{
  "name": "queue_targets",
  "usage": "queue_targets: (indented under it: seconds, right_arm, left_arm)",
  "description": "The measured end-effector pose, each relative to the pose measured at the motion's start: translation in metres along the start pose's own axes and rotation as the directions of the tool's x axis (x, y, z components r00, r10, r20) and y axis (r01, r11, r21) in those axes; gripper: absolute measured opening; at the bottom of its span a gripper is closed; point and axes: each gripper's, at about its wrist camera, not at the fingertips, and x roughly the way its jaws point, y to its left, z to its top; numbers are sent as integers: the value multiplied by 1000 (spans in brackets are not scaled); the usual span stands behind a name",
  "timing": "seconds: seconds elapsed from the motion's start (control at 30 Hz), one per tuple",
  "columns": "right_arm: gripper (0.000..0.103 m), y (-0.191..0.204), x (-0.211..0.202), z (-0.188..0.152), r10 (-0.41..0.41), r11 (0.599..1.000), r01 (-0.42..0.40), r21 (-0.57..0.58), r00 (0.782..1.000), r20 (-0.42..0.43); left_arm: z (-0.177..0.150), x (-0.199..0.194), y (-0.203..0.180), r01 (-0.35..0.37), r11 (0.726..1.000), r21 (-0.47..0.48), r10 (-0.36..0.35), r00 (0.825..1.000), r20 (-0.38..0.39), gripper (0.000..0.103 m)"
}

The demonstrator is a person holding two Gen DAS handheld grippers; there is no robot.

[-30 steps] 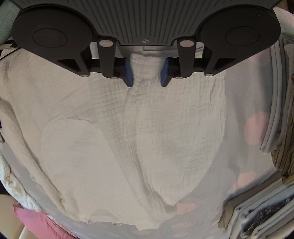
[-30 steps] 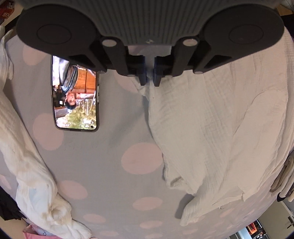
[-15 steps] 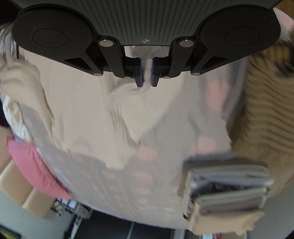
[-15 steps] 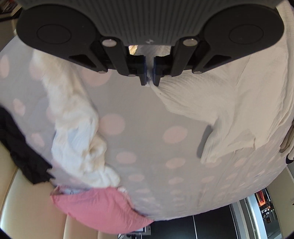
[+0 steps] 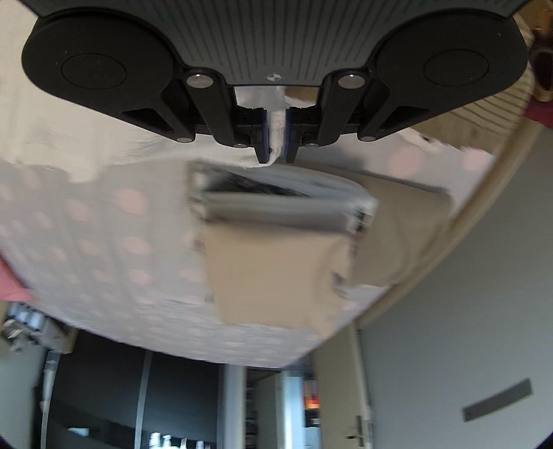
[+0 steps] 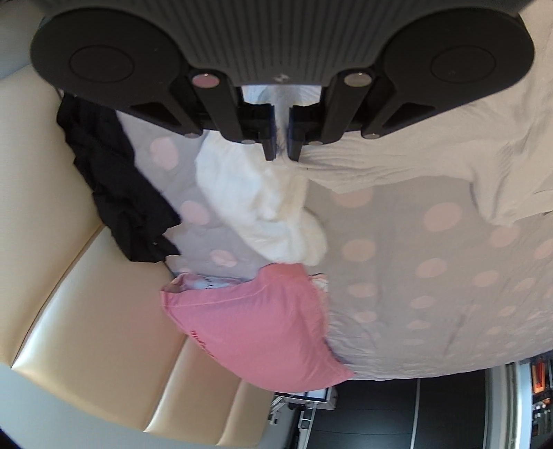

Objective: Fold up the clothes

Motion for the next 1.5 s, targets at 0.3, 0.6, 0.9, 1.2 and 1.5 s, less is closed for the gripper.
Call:
queue_targets:
  seconds: [0.3, 0.6, 0.9, 1.2, 1.5]
  right_arm:
    - [7, -17, 95, 22, -174, 985, 174, -3, 982, -78]
    - [11, -8, 136, 15, -175, 984, 177, 5, 978, -110]
    - [32, 3, 89, 4, -82, 997, 82, -4, 994, -74]
    - [33, 49, 4, -55, 151, 985, -156, -67, 985, -78]
    - [33, 103, -75, -142, 354, 921, -375, -104, 919, -175]
  left_arm:
    - [17, 82, -5, -187, 981, 58, 191, 979, -72, 6]
    - [3, 96, -9, -206, 973, 104, 213, 975, -68, 12]
    - [-24, 47, -22, -77, 988, 135, 73, 997, 28, 21]
    - [-111, -19, -73, 252, 933, 258, -219, 964, -148, 21]
    - [-230, -47, -117, 418, 829, 371, -287, 888, -359, 21]
